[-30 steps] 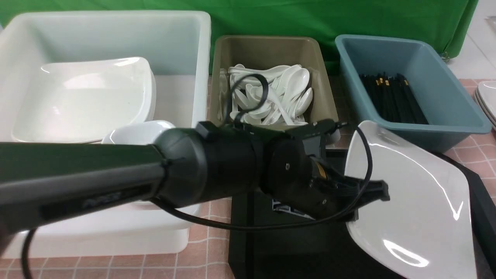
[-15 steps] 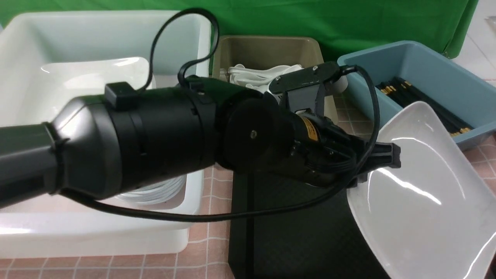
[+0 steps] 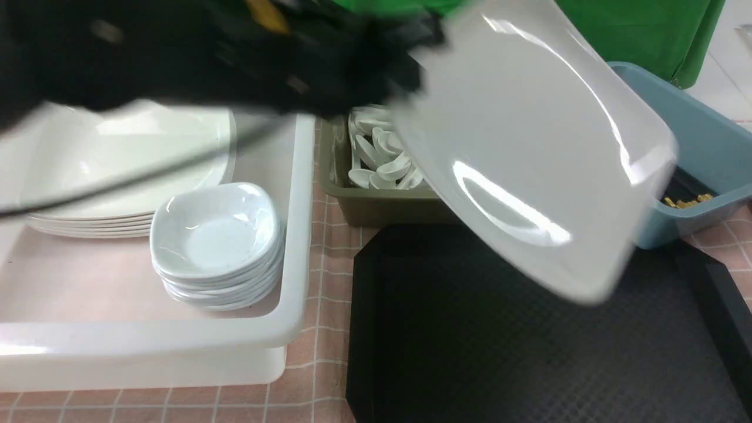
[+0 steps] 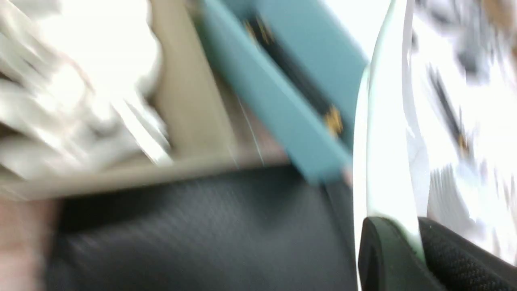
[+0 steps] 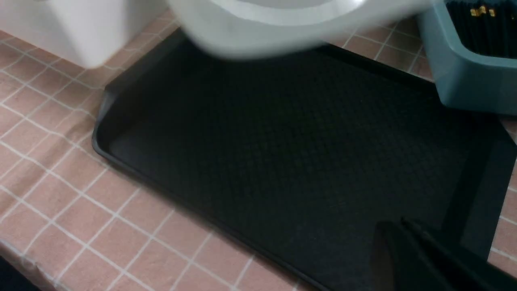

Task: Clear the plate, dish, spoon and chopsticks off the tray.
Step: Use the left arm to put the plate into the large storage box on the left

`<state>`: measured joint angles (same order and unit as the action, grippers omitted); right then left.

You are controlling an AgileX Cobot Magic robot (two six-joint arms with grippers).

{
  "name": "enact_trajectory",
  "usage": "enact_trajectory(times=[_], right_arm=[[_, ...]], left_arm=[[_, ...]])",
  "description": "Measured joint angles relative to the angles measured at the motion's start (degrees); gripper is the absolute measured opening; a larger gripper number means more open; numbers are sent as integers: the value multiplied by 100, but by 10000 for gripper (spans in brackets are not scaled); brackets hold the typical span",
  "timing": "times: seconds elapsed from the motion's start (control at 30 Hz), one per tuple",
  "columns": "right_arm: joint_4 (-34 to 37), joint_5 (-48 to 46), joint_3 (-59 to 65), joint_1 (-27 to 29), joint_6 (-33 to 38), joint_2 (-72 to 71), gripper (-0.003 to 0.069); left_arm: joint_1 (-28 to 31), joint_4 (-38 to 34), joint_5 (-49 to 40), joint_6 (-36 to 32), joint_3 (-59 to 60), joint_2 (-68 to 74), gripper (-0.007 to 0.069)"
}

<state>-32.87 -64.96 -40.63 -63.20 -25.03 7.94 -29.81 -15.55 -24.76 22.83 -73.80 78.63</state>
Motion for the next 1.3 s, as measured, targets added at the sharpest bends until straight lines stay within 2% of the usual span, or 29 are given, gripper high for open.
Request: enact_trajectory(times=[0.07, 0.17, 0.23, 0.27, 0.33, 0.37, 0.4, 0.47, 0.53, 0.6, 0.87, 1.1, 1.3], right_arm=[[0, 0, 0, 0, 0, 0, 51], [0, 0, 0, 0, 0, 0, 54], [0, 0, 0, 0, -6, 0, 57], [0, 0, 0, 0, -6, 0, 57], [0, 0, 0, 0, -21, 0, 58], [0, 0, 0, 0, -52, 0, 59], [0, 0, 0, 0, -53, 0, 60], [0, 0, 0, 0, -135, 0, 62], [0, 0, 0, 0, -148, 0, 62], [0, 0, 0, 0, -150, 0, 63], [0, 0, 0, 0, -150, 0, 69], [0, 0, 0, 0, -150, 0, 70], [0, 0, 0, 0, -150, 0, 73]], left_arm=[[994, -183, -58, -116, 0, -362, 26], [2019, -501, -206, -320, 0, -582, 26], [3052, -895, -389, -615, 0, -636, 26], [3135, -895, -389, -646, 0, -636, 26], [3819, -1272, -564, -986, 0, -607, 26], [4396, -1603, -711, -1366, 0, -518, 26], [4452, -1634, -725, -1404, 0, -518, 26], [5015, -1896, -865, -1793, 0, -359, 26], [5345, -1971, -932, -2012, 0, -142, 26], [5510, -1971, -959, -2157, 0, 94, 26], [5546, -2122, -912, -2533, 0, 1015, 26], [5553, -2653, -584, -3141, 0, 1876, 22], [5567, -2824, -496, -3528, 0, 2217, 14]])
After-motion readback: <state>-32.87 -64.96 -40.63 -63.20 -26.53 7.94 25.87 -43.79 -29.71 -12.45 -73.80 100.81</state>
